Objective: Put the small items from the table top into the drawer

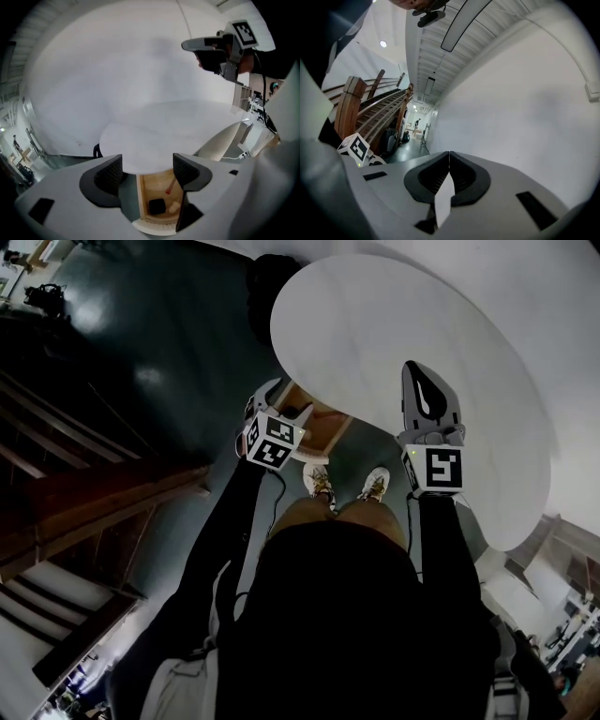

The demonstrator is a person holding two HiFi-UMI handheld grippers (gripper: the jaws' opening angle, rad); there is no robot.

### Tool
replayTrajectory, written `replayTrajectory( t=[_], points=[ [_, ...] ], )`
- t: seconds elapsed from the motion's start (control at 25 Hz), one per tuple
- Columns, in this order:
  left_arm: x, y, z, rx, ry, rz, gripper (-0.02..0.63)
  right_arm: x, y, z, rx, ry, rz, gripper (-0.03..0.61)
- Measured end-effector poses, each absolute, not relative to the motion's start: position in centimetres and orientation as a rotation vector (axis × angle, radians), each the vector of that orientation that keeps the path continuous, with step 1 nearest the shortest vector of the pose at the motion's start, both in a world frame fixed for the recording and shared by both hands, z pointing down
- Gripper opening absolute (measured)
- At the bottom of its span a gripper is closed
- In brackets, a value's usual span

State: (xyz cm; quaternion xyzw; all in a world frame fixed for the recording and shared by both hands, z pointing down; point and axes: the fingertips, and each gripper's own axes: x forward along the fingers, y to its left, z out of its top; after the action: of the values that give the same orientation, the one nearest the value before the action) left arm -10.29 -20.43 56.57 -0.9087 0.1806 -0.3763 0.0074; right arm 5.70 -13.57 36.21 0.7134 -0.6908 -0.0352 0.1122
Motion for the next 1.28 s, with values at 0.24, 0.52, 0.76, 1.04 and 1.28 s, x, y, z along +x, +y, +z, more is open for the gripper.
replayTrajectory(
  t=[0.24, 0.52, 0.76, 1.04, 1.28],
  points=[
    [-7.4, -21.3, 45.8, -2.896, 0.638, -0.8, 0.347, 5.1, -13.1, 34.4, 2.138, -2.076, -0.087, 0.028],
    [-6.9, -19.5, 34.5, -2.85, 0.797, -0.421, 0.264, 5.6, -12.6, 32.3, 2.081, -2.172, -0.167, 0.028],
    [-6.7, -16.9, 29.8, -2.814, 0.935, -0.266, 0.115, 6.0, -11.0, 31.0, 2.044, -2.257, -0.2, 0.028],
    [-6.6, -14.8, 28.7, -2.78, 1.07, -0.224, 0.015, 6.0, -9.3, 30.5, 1.988, -2.349, -0.217, 0.028],
    [-6.5, -13.0, 28.5, -2.757, 1.147, -0.203, 0.014, 6.1, -7.8, 30.2, 1.956, -2.409, -0.168, 0.028]
  ],
)
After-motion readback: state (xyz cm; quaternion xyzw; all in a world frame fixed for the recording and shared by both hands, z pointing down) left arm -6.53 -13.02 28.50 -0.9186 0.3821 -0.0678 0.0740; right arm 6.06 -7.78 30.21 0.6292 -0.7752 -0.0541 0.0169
